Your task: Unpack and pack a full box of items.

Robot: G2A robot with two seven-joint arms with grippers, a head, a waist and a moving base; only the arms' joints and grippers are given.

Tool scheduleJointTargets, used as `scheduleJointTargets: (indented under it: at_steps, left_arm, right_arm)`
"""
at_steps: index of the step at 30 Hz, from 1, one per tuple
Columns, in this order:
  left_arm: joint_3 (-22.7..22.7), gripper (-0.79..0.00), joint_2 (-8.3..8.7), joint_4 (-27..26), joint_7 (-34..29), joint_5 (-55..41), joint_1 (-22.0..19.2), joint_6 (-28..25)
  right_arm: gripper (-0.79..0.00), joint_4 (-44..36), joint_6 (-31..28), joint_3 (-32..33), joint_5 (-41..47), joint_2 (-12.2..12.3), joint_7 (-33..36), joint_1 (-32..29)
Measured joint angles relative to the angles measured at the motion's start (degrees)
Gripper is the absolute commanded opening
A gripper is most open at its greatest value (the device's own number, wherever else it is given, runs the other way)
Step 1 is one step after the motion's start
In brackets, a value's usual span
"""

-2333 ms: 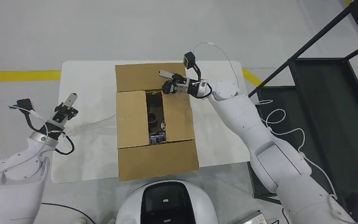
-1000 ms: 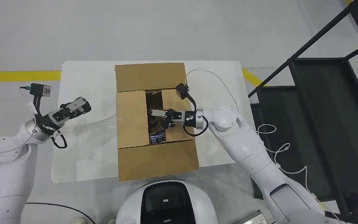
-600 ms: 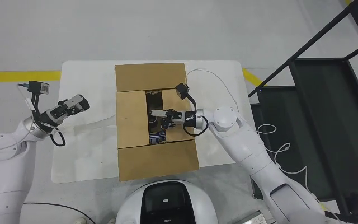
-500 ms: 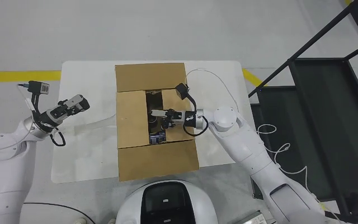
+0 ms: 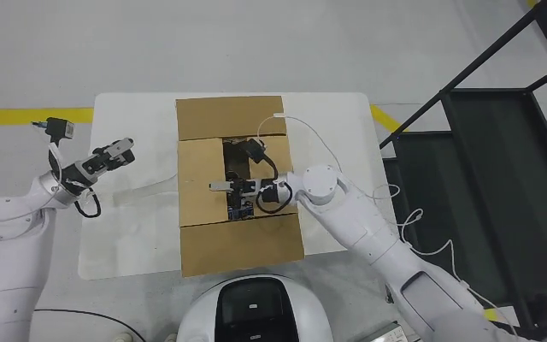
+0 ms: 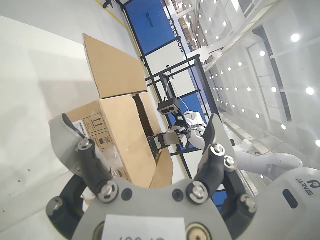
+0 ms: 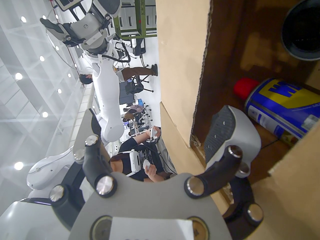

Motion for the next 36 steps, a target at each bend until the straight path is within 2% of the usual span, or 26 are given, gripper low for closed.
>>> scheduleJointTargets:
  at_steps: [7, 16, 22, 28, 31, 36]
  left_arm:
    - [0.48, 0.0, -0.16, 1.03, 1.71, -1.69, -0.2, -0.63]
    - [-2.49, 0.0, 0.29, -2.73, -0.12, -8.08, 1.72, -1.55]
    - [-6.59, 0.0, 0.79, -7.9, -2.48, -15.03, 4.9, -1.52]
    - [-9.74, 0.0, 1.26, -11.31, -6.39, -20.14, 7.03, 0.21]
    - [-9.22, 0.0, 1.29, -11.31, -7.05, -20.32, 6.49, 1.44]
    - [-4.6, 0.0, 0.85, -7.48, -8.37, -21.02, 2.94, 4.76]
  right_arm:
    - [0.0, -1.19, -2.4, -2.98, 2.14, -1.22, 3.48, 1.46]
    - [0.0, -4.11, -9.74, -4.91, 6.67, -3.06, 2.46, 3.63]
    - [0.0, 0.8, -12.56, -10.69, 11.01, -6.68, 1.04, 8.63]
    - [0.0, 9.48, -14.82, -16.69, 14.44, -11.27, -0.17, 13.19]
    - [0.0, 13.66, -15.67, -19.17, 15.21, -13.51, -0.34, 14.74]
    - [0.0, 18.74, -16.62, -22.1, 14.45, -16.47, 0.01, 16.26]
